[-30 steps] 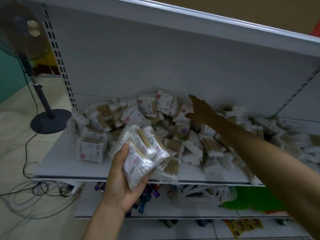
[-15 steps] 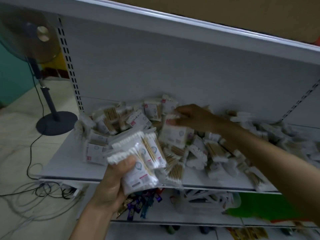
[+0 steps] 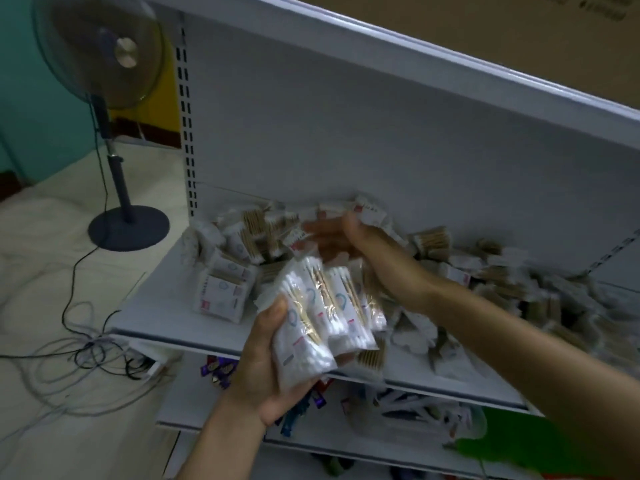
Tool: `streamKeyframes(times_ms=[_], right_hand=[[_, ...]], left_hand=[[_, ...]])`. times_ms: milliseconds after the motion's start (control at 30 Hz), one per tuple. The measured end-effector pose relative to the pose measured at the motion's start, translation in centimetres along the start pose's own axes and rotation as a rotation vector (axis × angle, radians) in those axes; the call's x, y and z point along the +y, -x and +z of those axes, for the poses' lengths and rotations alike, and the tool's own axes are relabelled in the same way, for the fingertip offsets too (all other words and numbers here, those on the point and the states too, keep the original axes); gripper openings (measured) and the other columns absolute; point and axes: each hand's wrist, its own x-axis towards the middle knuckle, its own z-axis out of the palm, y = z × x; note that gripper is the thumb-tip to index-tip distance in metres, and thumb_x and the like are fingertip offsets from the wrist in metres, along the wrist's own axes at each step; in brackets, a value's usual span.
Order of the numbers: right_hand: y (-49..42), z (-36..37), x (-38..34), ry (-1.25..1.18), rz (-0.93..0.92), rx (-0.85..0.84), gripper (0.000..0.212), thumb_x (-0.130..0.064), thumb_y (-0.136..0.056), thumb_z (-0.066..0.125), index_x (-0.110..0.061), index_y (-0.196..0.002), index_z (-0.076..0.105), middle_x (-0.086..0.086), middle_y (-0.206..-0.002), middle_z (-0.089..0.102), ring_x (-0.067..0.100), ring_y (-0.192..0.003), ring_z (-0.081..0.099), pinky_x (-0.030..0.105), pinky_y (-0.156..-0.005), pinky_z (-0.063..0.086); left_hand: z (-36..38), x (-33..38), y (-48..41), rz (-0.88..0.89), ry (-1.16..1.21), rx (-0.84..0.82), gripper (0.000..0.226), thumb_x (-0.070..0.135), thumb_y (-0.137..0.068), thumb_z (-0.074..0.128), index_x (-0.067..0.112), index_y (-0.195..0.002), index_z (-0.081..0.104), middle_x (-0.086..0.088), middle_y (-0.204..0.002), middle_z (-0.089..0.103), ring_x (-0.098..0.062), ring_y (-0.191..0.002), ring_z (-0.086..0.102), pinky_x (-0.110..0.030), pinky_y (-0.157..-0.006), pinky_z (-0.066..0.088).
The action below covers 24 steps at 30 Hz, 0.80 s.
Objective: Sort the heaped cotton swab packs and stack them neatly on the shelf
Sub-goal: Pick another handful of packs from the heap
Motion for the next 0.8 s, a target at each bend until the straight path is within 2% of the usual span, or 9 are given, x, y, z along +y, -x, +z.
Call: streamKeyframes(times_ms=[100, 167, 267, 367, 400, 533, 600, 700, 800], right_hand=[[-0.3, 2.1, 0.1, 0.134, -0.062, -0.083, 0.028, -0.063, -0.077, 0.06, -0.037, -0.087, 0.067, -0.017, -0.09, 0.069, 0.0, -0.086, 0.064, 0.016, -0.074, 0.048], [-0.5, 3.4, 0.6, 0.114, -0.1, -0.031, 0.017, -0.042, -0.074, 0.076, -0.027, -0.075, 0.067, -0.012, -0.074, 0.066, -0.002, -0.068, 0.059, 0.012, -0.063, 0.043], [-0.9, 4.5, 1.4, 0.016, -0.09, 0.022, 0.023, -0.027, -0.075, 0.076, -0.009, -0.07, 0.063, 0.009, -0.068, 0.062, 0.003, -0.062, 0.056, 0.016, -0.058, 0.043], [-1.5, 5.0, 2.3, -0.08, -0.074, 0.005, 0.026, -0.023, -0.075, 0.075, -0.011, -0.062, 0.056, -0.002, -0.06, 0.055, 0.001, -0.056, 0.052, 0.015, -0.056, 0.042], [-1.7, 5.1, 2.2, -0.09, -0.073, -0.017, 0.026, -0.027, -0.075, 0.074, -0.015, -0.06, 0.056, -0.006, -0.058, 0.054, 0.0, -0.055, 0.051, 0.015, -0.056, 0.041], [-2.5, 4.5, 1.3, -0.157, -0.004, -0.201, 0.034, -0.051, -0.087, 0.057, -0.027, -0.067, 0.072, -0.007, -0.077, 0.07, 0.009, -0.077, 0.065, 0.023, -0.074, 0.051], [-4.5, 3.4, 2.5, -0.186, 0.097, -0.082, 0.042, -0.053, -0.089, 0.049, -0.022, -0.078, 0.075, -0.002, -0.087, 0.073, 0.019, -0.088, 0.067, 0.032, -0.082, 0.051], [-8.4, 1.8, 6.9, 0.124, 0.105, 0.345, 0.009, -0.024, -0.087, 0.068, -0.016, -0.091, 0.066, -0.001, -0.088, 0.068, 0.018, -0.087, 0.064, 0.028, -0.075, 0.047], [-10.4, 0.9, 10.6, 0.472, 0.13, 0.429, 0.034, -0.018, -0.085, 0.069, -0.007, -0.114, 0.054, 0.002, -0.104, 0.054, 0.017, -0.095, 0.054, 0.024, -0.077, 0.041]], left_hand=[[0.3, -0.7, 0.7, 0.039, 0.094, 0.167, 0.073, 0.031, -0.024, 0.099, 0.014, -0.093, 0.079, -0.012, -0.104, 0.073, -0.03, -0.091, 0.071, -0.044, -0.064, 0.06], [0.0, -1.0, 0.7, 0.012, 0.106, 0.227, 0.087, 0.035, -0.021, 0.098, 0.014, -0.103, 0.076, -0.014, -0.111, 0.07, -0.032, -0.094, 0.07, -0.045, -0.065, 0.059], [-0.8, -1.2, 0.9, 0.029, 0.034, 0.305, 0.088, 0.048, -0.03, 0.095, 0.019, -0.111, 0.073, -0.01, -0.121, 0.067, -0.028, -0.101, 0.068, -0.043, -0.067, 0.059], [-0.2, -0.9, 1.5, 0.057, 0.016, 0.278, 0.042, 0.054, -0.059, 0.078, 0.024, -0.089, 0.08, -0.005, -0.105, 0.074, -0.024, -0.092, 0.071, -0.051, -0.08, 0.056], [-0.1, -0.8, 1.6, 0.073, 0.019, 0.279, 0.039, 0.052, -0.059, 0.079, 0.025, -0.086, 0.08, -0.004, -0.101, 0.074, -0.024, -0.089, 0.072, -0.05, -0.079, 0.056], [-0.1, -0.3, 1.8, 0.142, 0.175, 0.209, 0.078, 0.025, -0.028, 0.098, 0.008, -0.101, 0.076, -0.017, -0.103, 0.071, -0.032, -0.085, 0.071, -0.039, -0.054, 0.057], [-0.5, 0.3, 2.0, 0.145, 0.156, 0.238, 0.077, 0.021, -0.023, 0.097, 0.008, -0.096, 0.077, -0.019, -0.103, 0.071, -0.034, -0.086, 0.071, -0.039, -0.054, 0.058], [-1.8, 1.4, 2.3, 0.213, 0.108, 0.281, 0.079, 0.028, -0.027, 0.096, 0.013, -0.102, 0.076, -0.019, -0.116, 0.067, -0.038, -0.102, 0.066, -0.059, -0.079, 0.054], [-2.7, 2.0, 2.8, 0.307, 0.164, 0.365, 0.102, 0.029, -0.028, 0.096, 0.015, -0.124, 0.064, -0.021, -0.131, 0.058, -0.046, -0.115, 0.057, -0.075, -0.092, 0.034]])
